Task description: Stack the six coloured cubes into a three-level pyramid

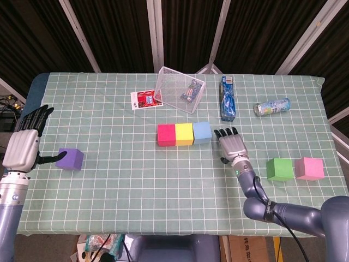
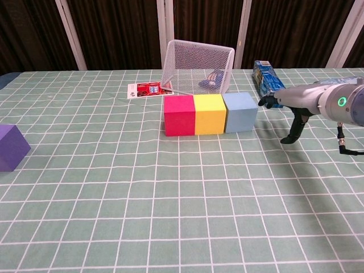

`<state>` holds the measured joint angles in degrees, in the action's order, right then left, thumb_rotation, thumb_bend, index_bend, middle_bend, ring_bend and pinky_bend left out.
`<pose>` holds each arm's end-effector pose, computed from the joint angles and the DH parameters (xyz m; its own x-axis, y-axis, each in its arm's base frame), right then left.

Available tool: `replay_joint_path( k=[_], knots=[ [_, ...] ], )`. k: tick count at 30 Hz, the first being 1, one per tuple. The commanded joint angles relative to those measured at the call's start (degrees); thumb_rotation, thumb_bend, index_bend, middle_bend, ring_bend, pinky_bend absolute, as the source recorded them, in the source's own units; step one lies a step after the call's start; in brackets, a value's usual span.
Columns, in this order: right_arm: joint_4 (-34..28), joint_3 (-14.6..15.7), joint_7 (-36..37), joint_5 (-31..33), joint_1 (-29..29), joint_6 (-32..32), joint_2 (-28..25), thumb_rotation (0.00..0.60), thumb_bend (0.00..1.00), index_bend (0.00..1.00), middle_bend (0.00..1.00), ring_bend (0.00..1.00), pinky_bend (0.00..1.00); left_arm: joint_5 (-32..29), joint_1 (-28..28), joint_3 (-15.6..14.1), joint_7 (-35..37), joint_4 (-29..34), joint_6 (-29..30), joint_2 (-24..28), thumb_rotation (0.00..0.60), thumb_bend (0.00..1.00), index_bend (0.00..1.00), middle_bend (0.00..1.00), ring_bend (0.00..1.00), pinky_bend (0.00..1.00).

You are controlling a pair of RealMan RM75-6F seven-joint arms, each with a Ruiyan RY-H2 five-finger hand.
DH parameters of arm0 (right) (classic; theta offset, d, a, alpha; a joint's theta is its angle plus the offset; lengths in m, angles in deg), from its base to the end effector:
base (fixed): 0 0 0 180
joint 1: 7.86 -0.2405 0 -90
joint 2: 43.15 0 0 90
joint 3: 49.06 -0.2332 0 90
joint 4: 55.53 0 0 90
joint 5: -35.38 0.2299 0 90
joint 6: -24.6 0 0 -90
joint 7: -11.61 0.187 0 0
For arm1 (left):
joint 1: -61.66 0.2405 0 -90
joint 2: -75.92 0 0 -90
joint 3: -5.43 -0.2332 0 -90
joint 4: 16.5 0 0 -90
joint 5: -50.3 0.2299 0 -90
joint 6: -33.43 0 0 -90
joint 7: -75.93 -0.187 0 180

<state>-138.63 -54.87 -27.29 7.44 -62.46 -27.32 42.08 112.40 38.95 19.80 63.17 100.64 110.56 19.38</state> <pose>-0.1655 -0.4085 -0.0433 0.5826 -0.4102 0.7016 -0.8035 -0.1610 0.5731 -0.1733 0.3172 0.1492 0.2307 -0.0255 0.9727 0.9724 -0.0304 -0.2315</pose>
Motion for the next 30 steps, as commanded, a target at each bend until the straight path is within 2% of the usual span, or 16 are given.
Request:
replay_joint_path(
  k=[1,30],
  knots=[
    [-0.1,0.0,0.05,-0.08,0.02,0.03,0.03,0.6,0.3,0.0,0.11,0.07,0.0,0.05,0.02,0.0,0.0,0.05,0.05,0.0,0.6,0.11,0.0,0.0,0.0,0.0],
    [-1.29,0.34,-0.41,-0.05,-0.29,-0.01,0.41,0.6,0.3,0.0,0.11,0.07,0.0,0.18,0.01,-0.19,0.04,-0.07,-0.2,-0.16,0.6,0.11,0.0,0.0,0.0,0.0]
  ],
)
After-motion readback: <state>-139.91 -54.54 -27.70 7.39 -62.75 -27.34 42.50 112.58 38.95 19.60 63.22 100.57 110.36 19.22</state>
